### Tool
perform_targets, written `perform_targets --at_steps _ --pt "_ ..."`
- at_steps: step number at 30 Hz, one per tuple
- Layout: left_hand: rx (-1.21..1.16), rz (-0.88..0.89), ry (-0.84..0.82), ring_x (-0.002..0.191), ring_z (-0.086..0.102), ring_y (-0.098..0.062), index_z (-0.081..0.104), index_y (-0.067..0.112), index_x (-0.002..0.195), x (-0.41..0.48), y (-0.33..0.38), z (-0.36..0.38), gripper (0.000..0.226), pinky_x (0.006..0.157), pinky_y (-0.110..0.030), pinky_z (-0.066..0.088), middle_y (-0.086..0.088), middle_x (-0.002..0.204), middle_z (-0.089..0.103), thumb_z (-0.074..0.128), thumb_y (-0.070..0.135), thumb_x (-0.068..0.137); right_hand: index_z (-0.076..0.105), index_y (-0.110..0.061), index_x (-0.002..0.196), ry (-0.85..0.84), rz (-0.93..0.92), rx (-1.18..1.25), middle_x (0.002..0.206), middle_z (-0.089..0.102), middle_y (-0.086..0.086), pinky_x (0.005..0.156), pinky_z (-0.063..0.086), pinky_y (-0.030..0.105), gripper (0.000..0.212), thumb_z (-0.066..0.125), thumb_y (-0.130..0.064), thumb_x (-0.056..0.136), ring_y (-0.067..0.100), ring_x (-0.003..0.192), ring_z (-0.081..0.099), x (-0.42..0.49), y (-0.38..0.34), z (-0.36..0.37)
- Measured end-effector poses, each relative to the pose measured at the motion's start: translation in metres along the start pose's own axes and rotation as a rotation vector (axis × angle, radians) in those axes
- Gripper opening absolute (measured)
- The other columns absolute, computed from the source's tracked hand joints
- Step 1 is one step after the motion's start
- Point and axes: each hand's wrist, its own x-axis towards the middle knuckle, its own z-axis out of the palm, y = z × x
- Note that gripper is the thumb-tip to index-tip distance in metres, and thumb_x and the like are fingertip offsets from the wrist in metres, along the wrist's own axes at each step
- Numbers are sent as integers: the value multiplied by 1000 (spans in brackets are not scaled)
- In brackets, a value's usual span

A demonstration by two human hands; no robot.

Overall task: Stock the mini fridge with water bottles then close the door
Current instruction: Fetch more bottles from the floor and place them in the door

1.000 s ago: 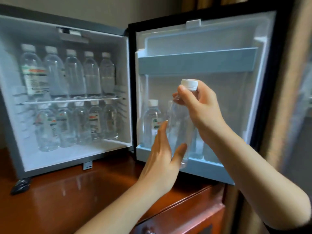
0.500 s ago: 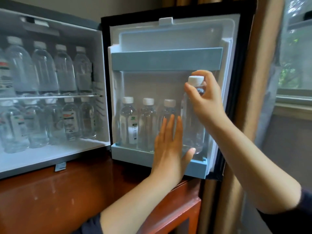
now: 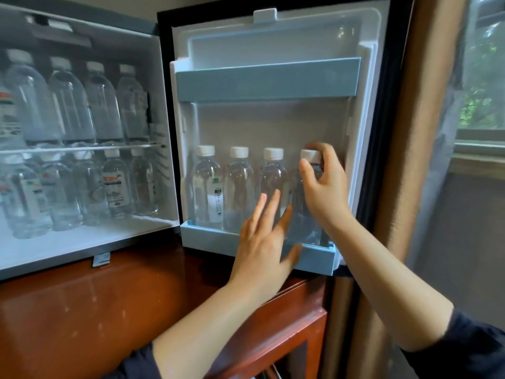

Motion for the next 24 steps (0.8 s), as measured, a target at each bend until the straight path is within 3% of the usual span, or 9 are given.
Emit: perform_targets --at_steps 3,5,7,10,16,20,24 --pt "-41 29 -12 140 -23 -2 16 30 148 -1 -1 -9 63 114 -29 -3 12 157 -10 46 37 94 56 -8 117 23 -66 -100 113 52 4 87 34 4 28 50 -3 90 6 98 42 -4 -2 1" --pt "-44 43 -22 144 -10 -4 26 26 146 -2 -3 -20 56 115 -27 1 11 158 5 47 33 94 58 -8 116 18 -157 -166 120 53 8 96 35 19 31 51 -2 87 16 109 45 -7 -6 3" --pt "-29 28 -26 145 6 -6 36 23 141 -5 -6 -34 49 114 -24 7 10 155 22 47 31 94 62 -7 111 9 -275 -218 118 58 10 97 34 28 30 52 -4 83 27 113 50 -7 -12 8" --pt "-15 -43 -44 135 31 -10 49 19 132 -10 -17 -60 40 109 -23 20 6 140 46 49 28 93 66 -6 99 -31 -419 -241 108 63 11 93 36 34 26 49 -10 79 33 104 55 -9 -22 18" --pt "46 -309 -204 107 58 -17 63 15 111 -38 -52 -119 27 97 -34 45 -2 113 66 51 28 91 67 -18 97 -455 -316 -106 101 62 2 79 50 38 15 55 -16 88 24 87 61 -28 -49 55" --pt "110 -417 -261 98 59 -14 66 18 108 -64 -73 -157 24 90 -29 45 0 105 67 48 24 93 69 -16 95 -777 -154 8 80 63 -4 81 48 28 15 56 -16 89 16 80 62 -39 -71 89" --pt "90 -537 -324 93 61 -17 65 15 107 -86 -92 -192 23 87 -28 47 1 94 66 48 22 94 64 -22 88 -1020 -96 91 83 65 4 74 51 30 10 56 -17 90 21 77 63 -49 -89 127"
